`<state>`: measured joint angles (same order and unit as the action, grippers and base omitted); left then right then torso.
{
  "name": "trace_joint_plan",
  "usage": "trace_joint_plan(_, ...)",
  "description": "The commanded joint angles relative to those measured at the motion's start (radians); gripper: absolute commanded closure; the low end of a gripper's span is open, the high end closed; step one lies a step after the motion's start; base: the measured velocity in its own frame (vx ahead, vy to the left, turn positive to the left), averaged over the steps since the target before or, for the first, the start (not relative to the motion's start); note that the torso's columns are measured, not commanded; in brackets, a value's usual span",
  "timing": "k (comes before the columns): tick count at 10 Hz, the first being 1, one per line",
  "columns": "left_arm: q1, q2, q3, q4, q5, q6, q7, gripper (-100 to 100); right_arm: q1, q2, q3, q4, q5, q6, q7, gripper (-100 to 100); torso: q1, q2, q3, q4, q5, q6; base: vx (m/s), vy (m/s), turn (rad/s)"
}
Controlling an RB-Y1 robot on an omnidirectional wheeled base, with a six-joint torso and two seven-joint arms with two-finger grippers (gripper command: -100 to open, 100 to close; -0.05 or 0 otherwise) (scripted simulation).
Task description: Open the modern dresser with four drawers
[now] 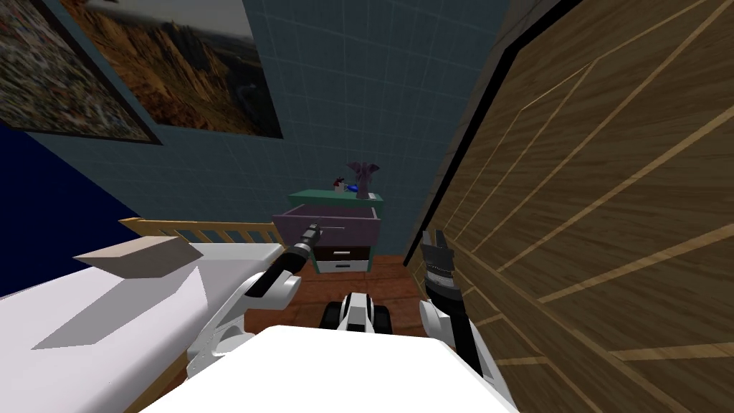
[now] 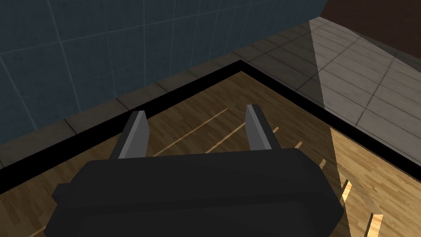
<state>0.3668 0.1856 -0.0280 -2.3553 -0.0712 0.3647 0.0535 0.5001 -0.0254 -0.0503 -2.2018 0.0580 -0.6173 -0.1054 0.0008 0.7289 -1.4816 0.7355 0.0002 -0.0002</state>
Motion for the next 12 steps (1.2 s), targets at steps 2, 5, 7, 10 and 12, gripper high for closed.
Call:
trace_joint_plan(2,0.039,0.015,-0.001,-0.110,0.001,0.073,0.012,-100,0.000,0.000,0.000,0.000,0.000,0.000,0.000,0,0.000,0.004,0.002,0.002,0.000,0.000,0.074,0.014,-0.008)
trace_joint_plan(5,0.072,0.029,0.000,-0.200,0.003,0.131,0.023,-100,0.000,0.000,0.000,0.000,0.000,0.000,0.000,0,-0.001,0.012,0.007,0.003,0.000,0.000,0.052,0.006,-0.008)
trace_joint_plan(7,0.094,0.039,0.000,-0.256,0.005,0.170,0.030,-100,0.000,0.000,0.000,0.000,0.000,0.000,0.000,0,-0.003,0.014,0.008,0.006,-0.002,0.000,0.037,0.003,-0.008)
trace_joint_plan(10,0.101,0.038,-0.004,-0.244,0.006,0.179,0.030,0,0.000,0.000,0.000,0.000,0.000,0.000,0.000,0,-0.003,0.016,0.009,0.008,-0.003,-0.001,0.017,0.000,-0.003)
trace_joint_plan(12,0.103,0.038,-0.005,-0.240,0.007,0.182,0.031,0,0.000,0.000,0.000,0.000,0.000,0.000,0.000,0,-0.002,0.013,0.007,0.005,-0.002,0.000,0.000,0.000,0.000)
